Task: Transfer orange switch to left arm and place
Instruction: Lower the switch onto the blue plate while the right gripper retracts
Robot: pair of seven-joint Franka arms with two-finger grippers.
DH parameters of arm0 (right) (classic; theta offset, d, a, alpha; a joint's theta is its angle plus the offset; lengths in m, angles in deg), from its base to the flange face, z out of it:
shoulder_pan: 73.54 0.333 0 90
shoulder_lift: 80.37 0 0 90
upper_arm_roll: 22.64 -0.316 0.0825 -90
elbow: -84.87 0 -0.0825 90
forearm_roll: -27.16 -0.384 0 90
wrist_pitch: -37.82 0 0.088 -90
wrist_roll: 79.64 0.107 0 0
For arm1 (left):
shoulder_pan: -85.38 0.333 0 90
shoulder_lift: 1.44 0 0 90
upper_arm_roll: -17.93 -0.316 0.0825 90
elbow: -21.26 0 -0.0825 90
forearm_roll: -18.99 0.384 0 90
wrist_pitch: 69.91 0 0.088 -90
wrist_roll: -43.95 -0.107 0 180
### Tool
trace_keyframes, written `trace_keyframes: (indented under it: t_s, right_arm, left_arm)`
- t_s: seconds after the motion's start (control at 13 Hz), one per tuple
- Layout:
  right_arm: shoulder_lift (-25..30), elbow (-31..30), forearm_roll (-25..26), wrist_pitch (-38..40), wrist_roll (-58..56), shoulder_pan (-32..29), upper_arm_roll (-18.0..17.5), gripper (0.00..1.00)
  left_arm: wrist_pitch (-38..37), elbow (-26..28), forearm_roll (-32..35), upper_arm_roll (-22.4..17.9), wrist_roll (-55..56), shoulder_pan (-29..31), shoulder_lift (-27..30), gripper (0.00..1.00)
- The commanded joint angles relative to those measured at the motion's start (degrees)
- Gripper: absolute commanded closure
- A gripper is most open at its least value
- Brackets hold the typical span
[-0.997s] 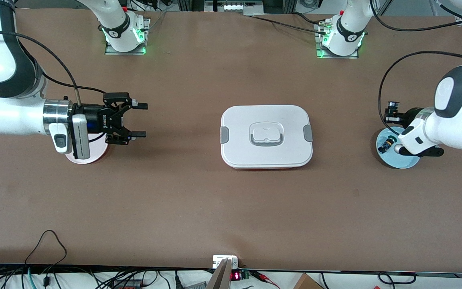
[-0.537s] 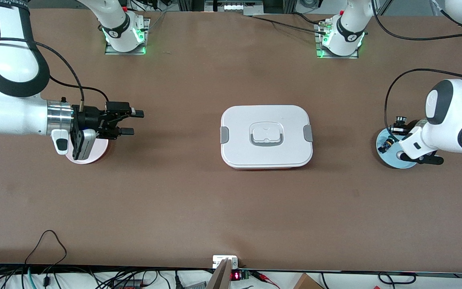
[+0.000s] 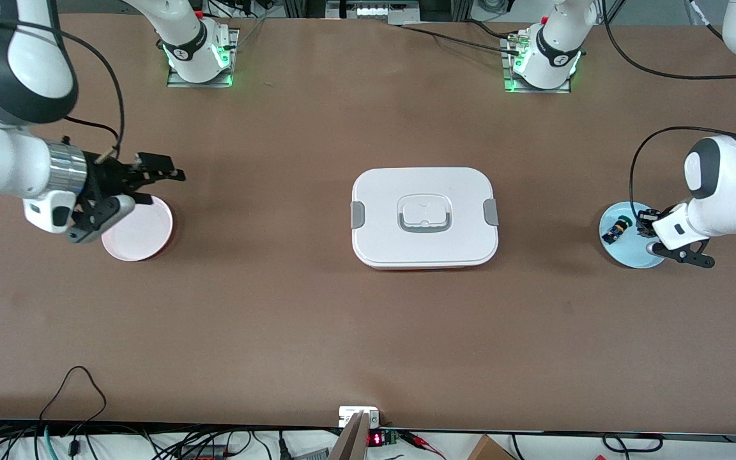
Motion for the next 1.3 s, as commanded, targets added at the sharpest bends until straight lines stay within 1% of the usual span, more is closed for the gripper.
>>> trace_keyframes:
  t_s: [0.0,0.08,0.15,0.31,0.46,0.54,0.61,0.69,0.77,0.84,0.92,1.0,1.07,1.15,1.23]
  right_arm:
    - [-0.3,3.7,7.4,5.8,1.8,-2.1,0.2,0.0]
    - [-0.5,5.1,11.0,7.2,3.0,-2.3,0.2,0.0]
    - [-0.6,5.7,13.3,8.4,4.5,-2.9,0.1,0.0]
    - [-0.6,6.0,16.8,8.9,5.7,-2.8,0.1,0.0]
    - [-0.7,6.0,21.3,6.3,4.8,-3.3,0.2,0.0]
    - [-0.9,6.0,22.7,3.9,4.7,-3.8,0.2,0.0]
    - [-1.1,6.1,25.6,1.3,5.0,-4.4,0.2,0.0]
    - [-1.1,6.0,27.9,-0.7,5.7,-5.3,0.2,0.0]
    - [-1.2,5.9,27.1,-0.5,8.7,-7.1,0.3,0.0]
    - [-1.7,5.8,24.4,-0.3,14.3,-8.4,0.3,0.0]
    - [-1.8,5.9,22.5,-0.2,19.1,-8.6,0.3,0.0]
    - [-1.7,5.9,22.4,-0.2,22.2,-8.4,0.3,0.0]
    - [-1.6,5.9,22.5,-0.2,24.1,-8.1,0.3,0.0]
    - [-1.5,5.9,23.2,-0.8,24.2,-7.9,0.2,0.0]
    - [-1.2,6.0,23.3,-0.9,24.2,-7.5,0.2,0.0]
  left_arm:
    - [3.1,-0.4,2.7,0.5,-1.6,1.0,-2.2,1.0]
    - [4.1,-0.5,4.3,0.3,-1.6,1.1,-2.9,0.99]
    - [5.3,-0.7,6.0,0.3,-1.7,1.9,-3.7,0.98]
    - [7.5,-0.8,6.9,0.4,-2.5,2.8,-4.6,0.98]
    - [7.6,-1.4,6.9,0.4,-2.9,2.9,-4.9,0.98]
    - [7.6,-2.0,7.1,0.4,-3.0,2.9,-5.5,0.98]
    - [7.6,-2.2,7.1,0.4,-3.5,3.0,-5.7,0.97]
    - [7.7,-2.3,7.1,0.4,-4.1,3.0,-5.7,0.9]
    - [7.6,-2.2,7.0,0.4,-4.1,2.9,-5.8,0.84]
    - [7.6,-2.2,7.1,0.4,-4.1,2.9,-5.8,0.78]
    - [7.6,-2.3,7.0,0.4,-4.1,2.9,-6.1,0.76]
    - [7.6,-2.4,7.0,0.4,-4.1,2.9,-6.4,0.75]
    - [7.6,-2.9,7.0,0.4,-4.2,2.9,-6.5,0.72]
    - [7.5,-3.1,7.0,0.4,-4.3,2.9,-6.6,0.64]
    - [7.5,-3.4,6.9,0.5,-4.4,3.0,-6.9,0.43]
